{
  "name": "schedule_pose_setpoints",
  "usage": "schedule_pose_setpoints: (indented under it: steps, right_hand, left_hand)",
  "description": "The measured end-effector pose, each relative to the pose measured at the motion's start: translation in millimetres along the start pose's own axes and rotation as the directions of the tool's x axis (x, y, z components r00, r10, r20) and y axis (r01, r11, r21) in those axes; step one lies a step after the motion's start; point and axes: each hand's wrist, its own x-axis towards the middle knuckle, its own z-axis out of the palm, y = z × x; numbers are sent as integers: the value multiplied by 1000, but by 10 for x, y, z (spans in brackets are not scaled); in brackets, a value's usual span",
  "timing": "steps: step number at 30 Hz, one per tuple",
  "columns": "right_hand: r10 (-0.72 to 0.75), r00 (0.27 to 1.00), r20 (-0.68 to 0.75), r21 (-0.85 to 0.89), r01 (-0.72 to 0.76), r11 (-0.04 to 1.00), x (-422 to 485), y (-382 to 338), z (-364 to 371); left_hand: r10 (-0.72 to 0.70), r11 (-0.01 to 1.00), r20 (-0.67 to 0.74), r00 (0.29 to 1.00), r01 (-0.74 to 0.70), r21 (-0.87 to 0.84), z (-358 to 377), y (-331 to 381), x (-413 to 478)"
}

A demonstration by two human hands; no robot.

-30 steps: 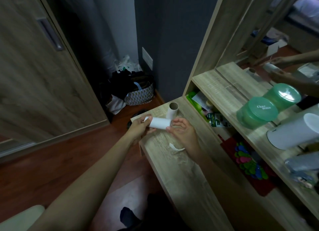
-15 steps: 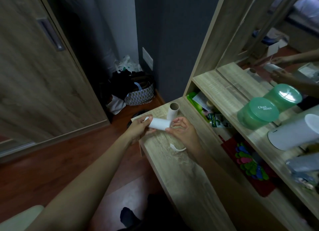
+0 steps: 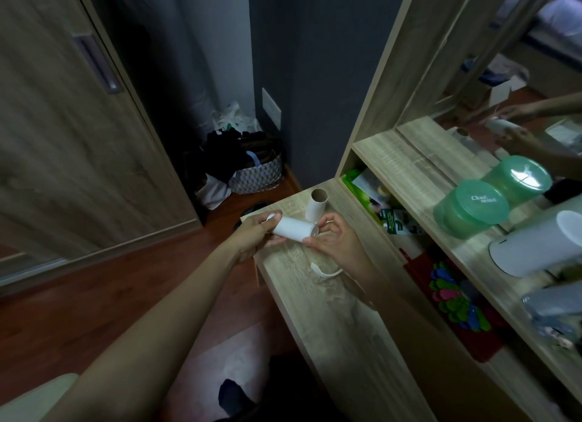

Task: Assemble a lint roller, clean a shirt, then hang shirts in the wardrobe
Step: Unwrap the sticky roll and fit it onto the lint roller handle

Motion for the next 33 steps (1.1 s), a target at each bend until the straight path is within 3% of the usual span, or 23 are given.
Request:
schedule_pose_setpoints:
  steps: [8, 14, 19, 24, 29, 33]
  right_hand:
    - [-6, 1000, 9, -18, 6, 1000, -16, -4, -28]
    - [0, 998, 57, -129, 7, 992, 0, 64, -60]
    - [-18, 1000, -4, -150, 17, 989, -13, 121, -49]
    - [-9, 993, -119, -188, -14, 982, -33, 181, 8]
    - [-41, 982, -184, -209, 2, 978, 19, 370, 6]
    - [30, 982, -184, -225, -72, 972, 212, 603, -27]
  left_hand:
    - [2, 1000, 7, 1000, -2, 24, 15, 3, 26]
    - [11, 993, 23, 1000, -13, 118, -10, 5, 52]
    - [59, 988, -9, 998, -57, 143, -18, -32, 80]
    - [94, 985, -86, 992, -80, 150, -26, -140, 110]
    - [105, 992, -266, 958, -83, 95, -119, -275, 145]
    - [104, 992, -306, 946, -78, 95, -295, -349, 151]
